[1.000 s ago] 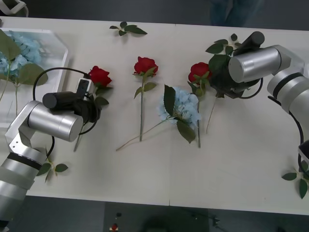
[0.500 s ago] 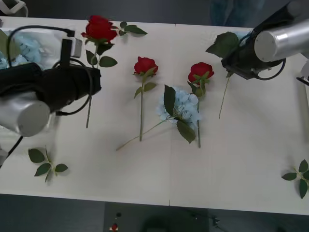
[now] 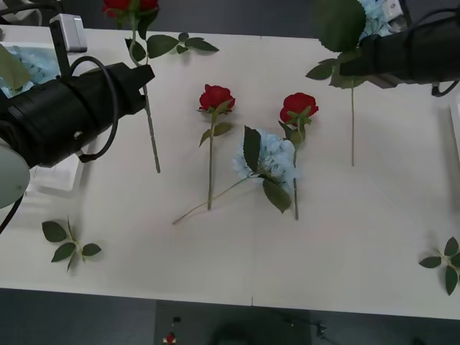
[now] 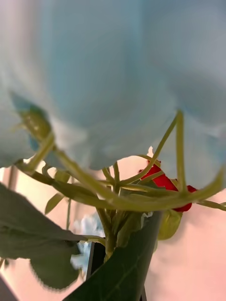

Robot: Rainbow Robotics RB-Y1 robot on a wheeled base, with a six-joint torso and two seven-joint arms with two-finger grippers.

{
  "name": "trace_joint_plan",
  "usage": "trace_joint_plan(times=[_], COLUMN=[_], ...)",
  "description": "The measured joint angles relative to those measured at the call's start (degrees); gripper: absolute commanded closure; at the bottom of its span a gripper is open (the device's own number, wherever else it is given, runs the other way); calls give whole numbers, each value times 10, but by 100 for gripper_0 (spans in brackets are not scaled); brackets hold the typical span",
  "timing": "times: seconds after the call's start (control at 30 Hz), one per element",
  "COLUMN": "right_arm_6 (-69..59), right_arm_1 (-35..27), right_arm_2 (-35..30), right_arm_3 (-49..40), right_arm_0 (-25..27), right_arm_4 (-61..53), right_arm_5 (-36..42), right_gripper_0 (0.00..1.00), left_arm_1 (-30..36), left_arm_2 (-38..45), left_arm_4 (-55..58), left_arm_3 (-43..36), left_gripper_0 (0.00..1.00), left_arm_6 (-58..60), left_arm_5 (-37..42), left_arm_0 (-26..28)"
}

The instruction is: Put the red flowers into the right box and the blue flowers into the left box

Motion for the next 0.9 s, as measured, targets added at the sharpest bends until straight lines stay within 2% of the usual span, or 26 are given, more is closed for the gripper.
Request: trace_joint_plan(times=[0.17, 0.37, 0.67, 0.9], right_arm_6=[182, 344, 471, 518], right_arm_1=[-36, -39, -38, -18], right_arm_2=[-47, -113, -96, -96], right_arm_3=[0, 0, 0, 0], right_arm_0=[31, 72, 82, 82], right_arm_4=[-151, -265, -364, -398], right_arm_5=[90, 168, 217, 219], right_gripper_0=[100, 100, 100, 100], left_arm_1=[13, 7, -75, -77], left_arm_2=[0, -8, -34, -59], left_arm_4=[85, 225, 343, 354], left_arm_3=[14, 17, 102, 123], left_gripper_0=[100, 100, 100, 100], left_arm_6=[-15, -54, -215, -365], left_arm_5=[0, 0, 0, 0], left_arm_0=[0, -16, -111, -140])
